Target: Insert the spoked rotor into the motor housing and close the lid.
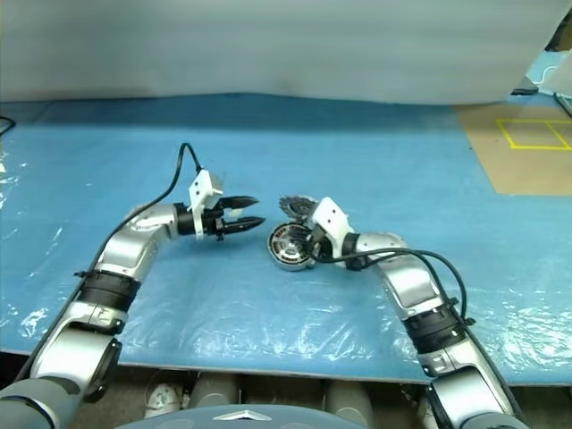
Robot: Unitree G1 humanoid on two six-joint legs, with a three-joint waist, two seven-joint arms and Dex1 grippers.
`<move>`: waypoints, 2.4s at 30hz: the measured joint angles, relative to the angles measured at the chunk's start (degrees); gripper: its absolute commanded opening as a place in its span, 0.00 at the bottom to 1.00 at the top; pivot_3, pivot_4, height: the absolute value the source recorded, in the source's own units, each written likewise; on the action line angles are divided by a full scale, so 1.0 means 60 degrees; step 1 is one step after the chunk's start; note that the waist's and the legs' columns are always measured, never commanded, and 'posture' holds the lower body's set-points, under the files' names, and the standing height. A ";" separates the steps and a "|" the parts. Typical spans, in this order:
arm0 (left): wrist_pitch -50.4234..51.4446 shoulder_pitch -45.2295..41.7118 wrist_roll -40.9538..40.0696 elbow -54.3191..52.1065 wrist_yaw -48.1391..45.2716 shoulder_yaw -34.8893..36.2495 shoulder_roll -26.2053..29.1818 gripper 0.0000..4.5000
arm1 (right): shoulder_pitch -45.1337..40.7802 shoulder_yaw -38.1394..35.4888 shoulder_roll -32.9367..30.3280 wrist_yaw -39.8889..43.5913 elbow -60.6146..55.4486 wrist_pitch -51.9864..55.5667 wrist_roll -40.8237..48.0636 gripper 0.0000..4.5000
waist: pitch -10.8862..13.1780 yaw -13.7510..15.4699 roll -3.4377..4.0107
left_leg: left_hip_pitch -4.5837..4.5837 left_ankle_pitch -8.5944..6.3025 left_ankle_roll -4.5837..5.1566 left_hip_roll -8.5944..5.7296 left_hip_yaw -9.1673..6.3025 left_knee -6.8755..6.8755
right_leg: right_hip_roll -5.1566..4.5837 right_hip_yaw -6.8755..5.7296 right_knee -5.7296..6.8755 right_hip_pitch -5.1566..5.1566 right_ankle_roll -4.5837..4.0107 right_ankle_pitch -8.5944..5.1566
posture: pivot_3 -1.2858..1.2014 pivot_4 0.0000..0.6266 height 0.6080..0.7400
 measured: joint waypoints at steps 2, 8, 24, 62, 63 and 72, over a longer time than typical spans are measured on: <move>0.0001 -0.0023 0.0001 0.0091 0.0015 0.0017 -0.0003 0.61 | 0.0212 -0.0400 -0.0307 0.0132 -0.0417 0.0312 0.0306 0.00 | 0.0000 -0.0019 0.0000 | 0.0001 0.0000 0.0000 0.0001 0.0000 -0.0008 | 0.0002 0.0000 -0.0001 -0.0005 0.0008 0.0005 | 0.52 0.24 1.00; 0.0012 0.0121 0.0010 0.0151 0.0053 0.0026 0.0003 0.61 | 0.0857 -0.1823 -0.0647 -0.0278 -0.1126 0.0914 0.0928 0.00 | 0.0001 -0.0005 -0.0001 | -0.0002 0.0000 0.0000 0.0000 0.0001 -0.0010 | 0.0000 0.0000 -0.0006 -0.0007 -0.0003 -0.0002 | 0.52 0.24 1.00; 0.0011 0.0606 -0.0655 -0.0381 -0.1092 0.0275 0.0046 0.61 | 0.1859 -0.3296 -0.1049 -0.1381 -0.1470 0.1149 0.1116 0.00 | 0.0002 -0.0034 0.0000 | -0.0002 0.0000 0.0001 -0.0001 0.0004 -0.0017 | 0.0000 0.0006 -0.0030 -0.0009 -0.0005 -0.0003 | 0.52 0.24 1.00; -0.0527 0.0900 -0.0638 -0.0715 -0.2548 0.0276 0.1178 0.61 | -0.0684 -0.0052 -0.0747 0.1043 -0.0693 0.0368 0.0217 0.00 | 0.0004 -0.0060 0.0003 | -0.0012 0.0000 0.0002 0.0005 0.0004 -0.0020 | 0.0002 -0.0004 -0.0003 -0.0022 -0.0006 -0.0003 | 0.52 0.24 1.00; -0.0507 0.0922 -0.0638 -0.0715 -0.2621 0.0274 0.1207 0.61 | -0.0581 -0.0095 -0.0526 0.1008 -0.0633 0.0521 0.0365 0.00 | 0.0003 -0.0063 0.0003 | -0.0008 0.0000 0.0002 0.0006 0.0004 -0.0021 | 0.0003 -0.0004 0.0000 -0.0022 -0.0007 -0.0003 | 0.52 0.24 1.00; -0.0456 0.1037 -0.0602 -0.0731 -0.2661 0.0232 0.1250 0.61 | -0.0145 0.0012 0.0033 0.0628 -0.0013 0.0241 0.0246 0.00 | 0.0000 -0.0066 -0.0001 | 0.0012 0.0000 0.0001 0.0006 0.0005 0.0000 | 0.0000 0.0003 0.0027 -0.0014 -0.0011 -0.0006 | 0.52 0.24 1.00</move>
